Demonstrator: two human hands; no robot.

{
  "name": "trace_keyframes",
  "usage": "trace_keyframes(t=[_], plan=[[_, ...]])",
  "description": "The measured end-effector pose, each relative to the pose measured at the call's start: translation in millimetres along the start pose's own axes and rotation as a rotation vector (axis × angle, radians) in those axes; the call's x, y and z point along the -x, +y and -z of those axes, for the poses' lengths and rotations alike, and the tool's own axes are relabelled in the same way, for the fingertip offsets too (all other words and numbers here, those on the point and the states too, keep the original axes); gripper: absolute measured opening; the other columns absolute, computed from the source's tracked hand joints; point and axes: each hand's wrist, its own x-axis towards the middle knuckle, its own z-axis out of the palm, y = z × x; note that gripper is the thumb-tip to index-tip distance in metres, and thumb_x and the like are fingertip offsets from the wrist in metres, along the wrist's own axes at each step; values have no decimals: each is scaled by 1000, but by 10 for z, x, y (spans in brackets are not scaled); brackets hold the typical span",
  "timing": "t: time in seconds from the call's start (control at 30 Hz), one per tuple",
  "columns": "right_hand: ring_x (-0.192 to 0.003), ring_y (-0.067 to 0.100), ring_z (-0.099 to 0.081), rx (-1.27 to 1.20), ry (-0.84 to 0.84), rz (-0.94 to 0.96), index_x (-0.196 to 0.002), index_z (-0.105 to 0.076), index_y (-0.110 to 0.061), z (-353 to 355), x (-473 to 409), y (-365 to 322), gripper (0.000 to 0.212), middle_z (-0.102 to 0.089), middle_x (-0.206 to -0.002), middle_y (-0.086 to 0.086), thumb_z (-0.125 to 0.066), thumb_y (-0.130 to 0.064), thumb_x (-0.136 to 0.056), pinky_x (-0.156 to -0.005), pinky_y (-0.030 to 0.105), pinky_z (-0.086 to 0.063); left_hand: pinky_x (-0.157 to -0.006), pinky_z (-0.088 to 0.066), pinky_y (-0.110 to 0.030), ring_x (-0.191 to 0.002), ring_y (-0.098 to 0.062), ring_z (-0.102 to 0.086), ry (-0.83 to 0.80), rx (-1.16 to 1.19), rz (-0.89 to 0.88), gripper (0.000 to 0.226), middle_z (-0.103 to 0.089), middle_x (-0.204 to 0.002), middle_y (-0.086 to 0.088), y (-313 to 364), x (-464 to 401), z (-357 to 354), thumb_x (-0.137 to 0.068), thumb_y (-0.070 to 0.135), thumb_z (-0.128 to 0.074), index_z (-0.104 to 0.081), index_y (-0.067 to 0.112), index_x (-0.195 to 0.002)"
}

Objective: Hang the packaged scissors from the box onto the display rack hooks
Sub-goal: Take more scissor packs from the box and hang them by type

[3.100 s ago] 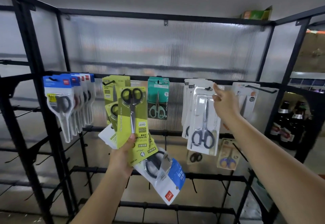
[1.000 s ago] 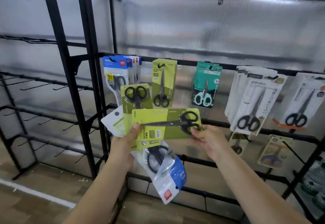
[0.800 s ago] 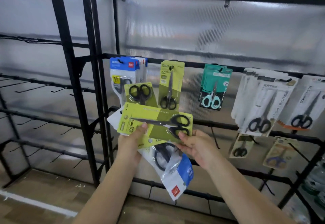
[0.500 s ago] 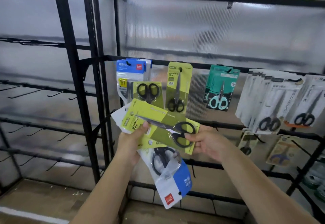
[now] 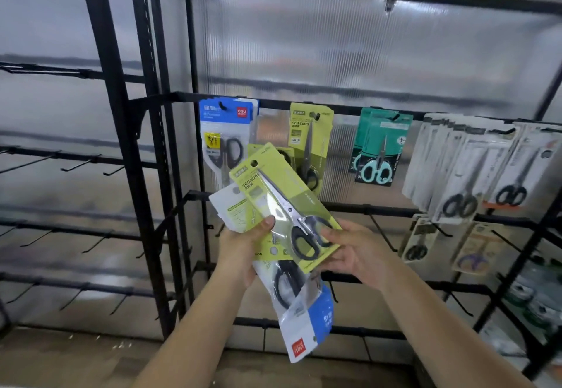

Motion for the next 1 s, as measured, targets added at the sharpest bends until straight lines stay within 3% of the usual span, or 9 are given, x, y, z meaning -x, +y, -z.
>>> trace_keyframes(t=[0.2,0.3,0.43,0.53,0.73,0.8,0.87,0.93,1.0], plan=[[-78,22,-70,232,-38,-49,-72,-76,-20,-13,-18,-17,16,-73,-83,8,-78,-11,-60,-76,37,-58,-56,-56,-30,-74,-23,-72,-71,-22,11,24,-75,-89,-8,30,-6,23,-78,-7,-65,-68,8,-96],[-83,24,-67,273,-49,-56,-76,-75,-18,-61,-12,-63,16,-71,-87,10,-75,-6,-65,-89,44,-50,-58,-57,-32,-77,-25,-72,-117,-56,14,28,-75,-92,-9,75,-26,30,-73,-4,-68,-69,9,-97],[-102,36,-62,197,-12,6,-100,-70,-9,-165,-44,-72,38,-69,-105,17,-73,-16,-62,-100,51,-41,-64,-58,-35,-81,-27,-71,-160,-110,2,30,-74,-92,-9,126,-49,24,-72,-4,-69,-68,10,-99],[-94,31,-64,132,69,52,-96,-71,-11,-240,-87,-16,25,-72,-96,12,-70,-5,-71,-96,52,-45,-56,-56,-27,-75,-18,-72,-173,-75,-2,27,-75,-88,-3,137,-58,21,-80,-6,-63,-66,10,-101],[-71,2,-63,94,308,370,-85,-67,-21,-303,-149,-113,29,-71,-73,-11,-62,6,-79,-64,13,-44,-54,-56,-29,-74,-18,-72,-72,6,8,23,-75,-87,-3,152,-94,105,-83,-2,-62,-65,10,-102],[-77,-2,-65,110,346,506,-92,-65,-25,-299,-149,-201,38,-72,-82,-12,-61,10,-78,-65,10,-47,-54,-57,-30,-75,-19,-73,-56,11,11,23,-75,-88,-4,160,-102,146,-83,-2,-62,-65,10,-102],[-97,-6,-61,86,398,621,-111,-57,-33,-306,-166,-276,56,-66,-106,-19,-61,12,-78,-75,6,-47,-53,-56,-30,-74,-20,-73,-41,14,9,22,-75,-86,-4,163,-109,180,-83,-2,-62,-65,10,-101],[-115,-12,-46,131,424,679,-132,-42,-35,-314,-191,-332,72,-46,-129,-27,-62,10,-79,-86,-1,-38,-53,-56,-30,-73,-20,-73,-32,16,-3,21,-75,-86,-4,160,-111,205,-82,-2,-62,-66,10,-99],[-122,-14,-29,210,423,662,-141,-36,-27,-312,-224,-382,72,-34,-140,-22,-63,3,-82,-96,1,-27,-52,-56,-29,-72,-20,-73,-25,21,-8,19,-75,-84,-4,156,-107,225,-82,-2,-62,-66,11,-96]])
